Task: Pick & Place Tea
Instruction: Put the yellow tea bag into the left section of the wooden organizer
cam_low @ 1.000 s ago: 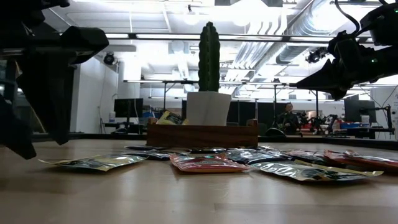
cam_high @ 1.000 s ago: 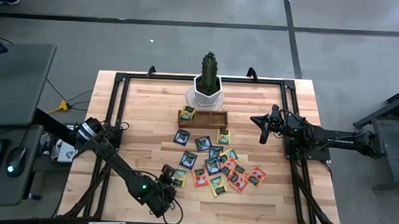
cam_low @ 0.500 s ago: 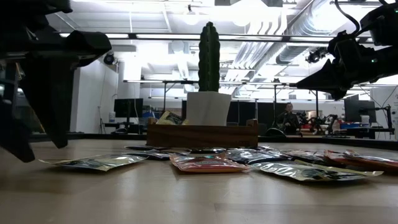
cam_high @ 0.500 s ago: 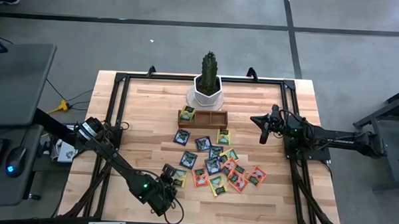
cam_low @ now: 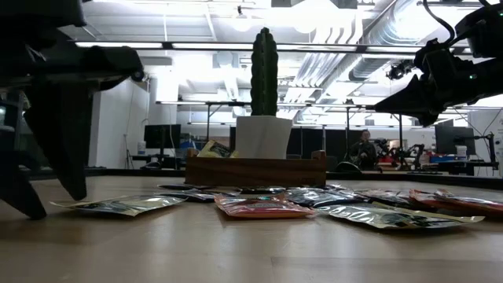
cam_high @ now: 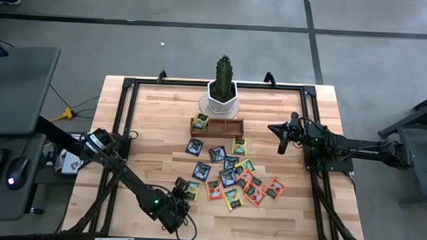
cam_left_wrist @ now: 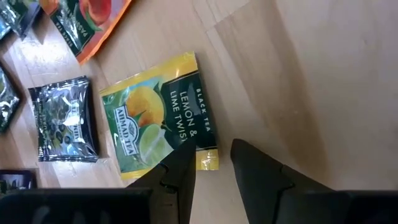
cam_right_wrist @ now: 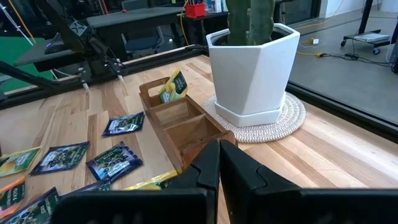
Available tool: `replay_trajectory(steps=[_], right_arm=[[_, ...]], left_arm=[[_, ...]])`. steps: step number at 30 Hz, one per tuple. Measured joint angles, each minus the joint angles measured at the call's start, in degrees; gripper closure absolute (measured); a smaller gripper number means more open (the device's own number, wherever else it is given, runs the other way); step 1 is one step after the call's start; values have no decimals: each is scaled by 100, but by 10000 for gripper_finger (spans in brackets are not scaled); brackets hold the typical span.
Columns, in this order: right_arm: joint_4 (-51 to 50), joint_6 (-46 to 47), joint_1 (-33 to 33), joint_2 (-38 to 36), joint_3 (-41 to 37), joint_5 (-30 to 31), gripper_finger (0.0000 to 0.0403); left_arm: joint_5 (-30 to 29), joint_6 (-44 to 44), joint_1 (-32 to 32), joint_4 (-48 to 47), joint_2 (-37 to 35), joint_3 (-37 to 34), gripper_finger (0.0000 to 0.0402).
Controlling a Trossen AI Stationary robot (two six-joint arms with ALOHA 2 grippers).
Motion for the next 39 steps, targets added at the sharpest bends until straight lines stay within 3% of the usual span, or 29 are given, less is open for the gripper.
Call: replay_trajectory(steps=[18,39], right_arm=[[1,0,-1,1,0,-1,396],[2,0,1,0,0,-1,396]], left_arm=[[-557,-268,38,-30,41,-7,293],[-499,-840,134,149,404,-7,299]])
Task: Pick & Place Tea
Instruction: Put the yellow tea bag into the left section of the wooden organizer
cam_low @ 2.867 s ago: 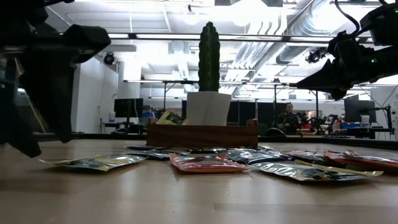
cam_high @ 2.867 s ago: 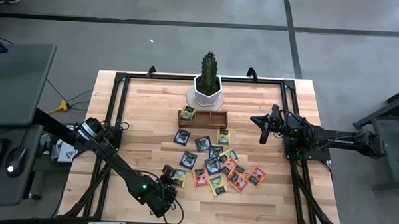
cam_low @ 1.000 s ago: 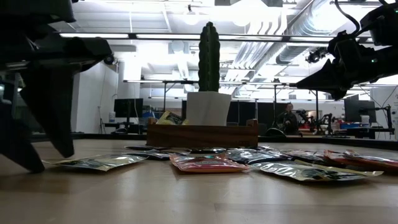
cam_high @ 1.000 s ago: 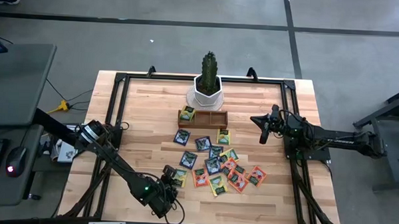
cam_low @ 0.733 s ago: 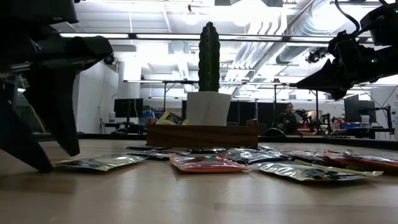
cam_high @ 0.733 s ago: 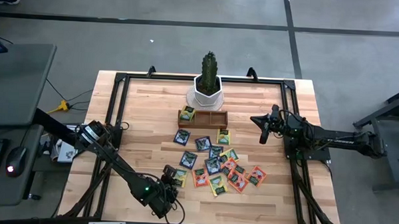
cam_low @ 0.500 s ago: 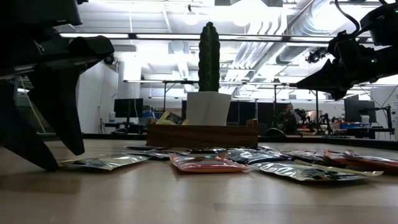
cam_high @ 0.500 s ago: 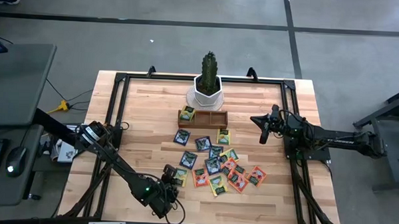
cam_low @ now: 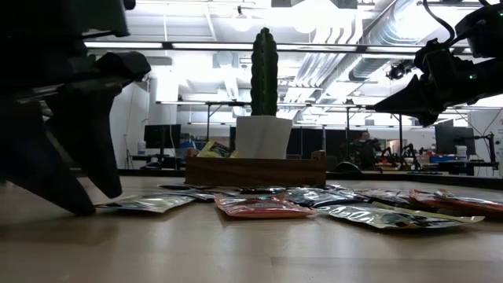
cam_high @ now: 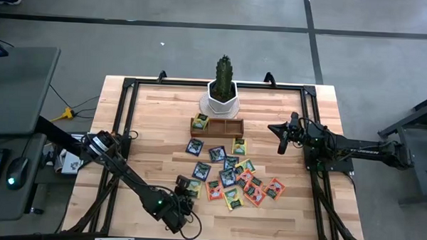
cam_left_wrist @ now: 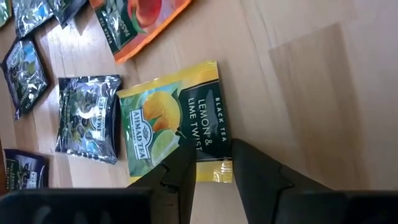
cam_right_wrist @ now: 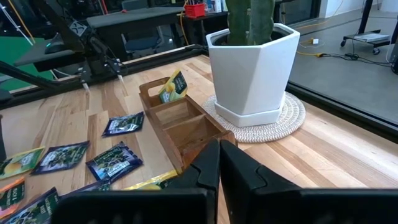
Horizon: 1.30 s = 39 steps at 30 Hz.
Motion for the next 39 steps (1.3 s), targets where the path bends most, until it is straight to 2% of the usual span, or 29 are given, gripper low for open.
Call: replay_trajectory(steps=[13,21,29,33,39], right_arm=[[0,0,-2,0,0,0,396],[0,0,-2,0,0,2,397],[0,0,-1,0,0,0,398],[0,0,-2,0,2,0,397],[0,0,-2,2,2,0,397]], left_arm=[[440,-197,82,216,9,0,395],[451,-519,67,114,-10,88,401],[537,-253,71,-1281,28,1134,401],[354,-293,63,-1574,-9,1552,401],[283,-503,69,-1727,-9,1755,401]])
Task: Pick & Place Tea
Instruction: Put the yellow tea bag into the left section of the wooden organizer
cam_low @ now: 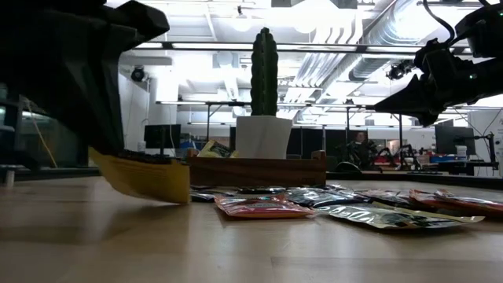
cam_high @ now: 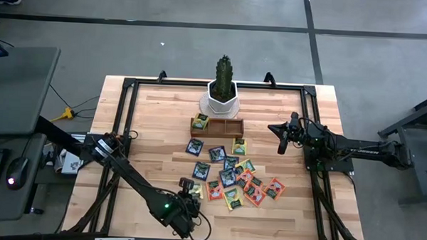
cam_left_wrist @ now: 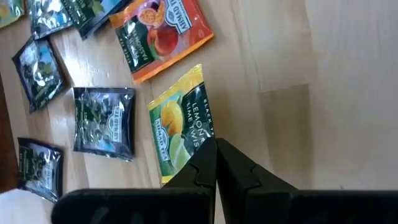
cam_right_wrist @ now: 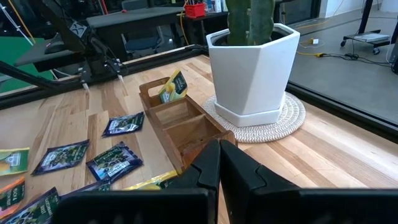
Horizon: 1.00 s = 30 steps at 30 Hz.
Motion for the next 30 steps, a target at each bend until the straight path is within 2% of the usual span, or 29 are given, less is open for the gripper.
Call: replay_trajectory(steps=[15,30], right_arm=[[0,0,0,-1,0,1,396],[0,0,0,-1,0,0,395]], left_arm=[[315,-1061,-4,-299,-7,7,401],[380,-2527,352,-144,20,9,401]])
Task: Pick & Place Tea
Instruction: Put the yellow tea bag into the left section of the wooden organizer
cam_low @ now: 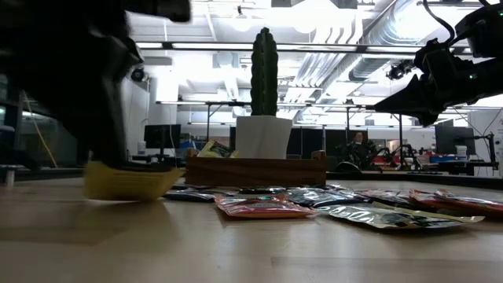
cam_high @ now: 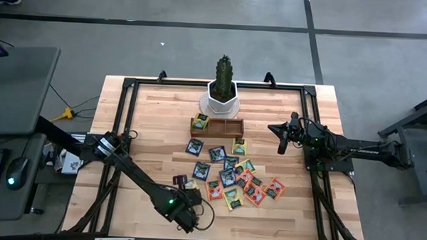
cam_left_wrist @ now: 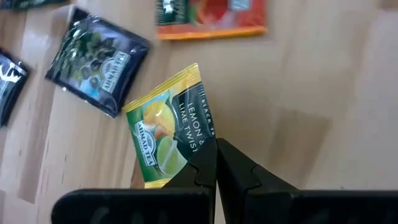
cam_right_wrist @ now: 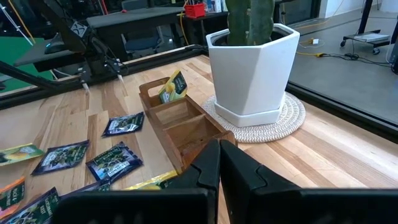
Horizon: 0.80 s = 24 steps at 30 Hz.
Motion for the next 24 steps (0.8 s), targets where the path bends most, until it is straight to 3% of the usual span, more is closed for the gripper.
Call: replay_trajectory(steps=[8,12,18,21,24], right_arm=[[0,43,1,-1,0,-5,395],[7,645,2,-1,0,-166,395],[173,2193,2,1,0,-852,396],[368,2195,1,-1,0,-1121,395],[642,1704,5,1,0,-1832,394]], left_arm=[[-73,-921,322,457,0,2,401],[-89,-926,470,649,2,2,401],[-47,-876,512,394,2,2,401],[-18,-894,496,234,2,2,401],[-36,-892,501,198,2,2,401]])
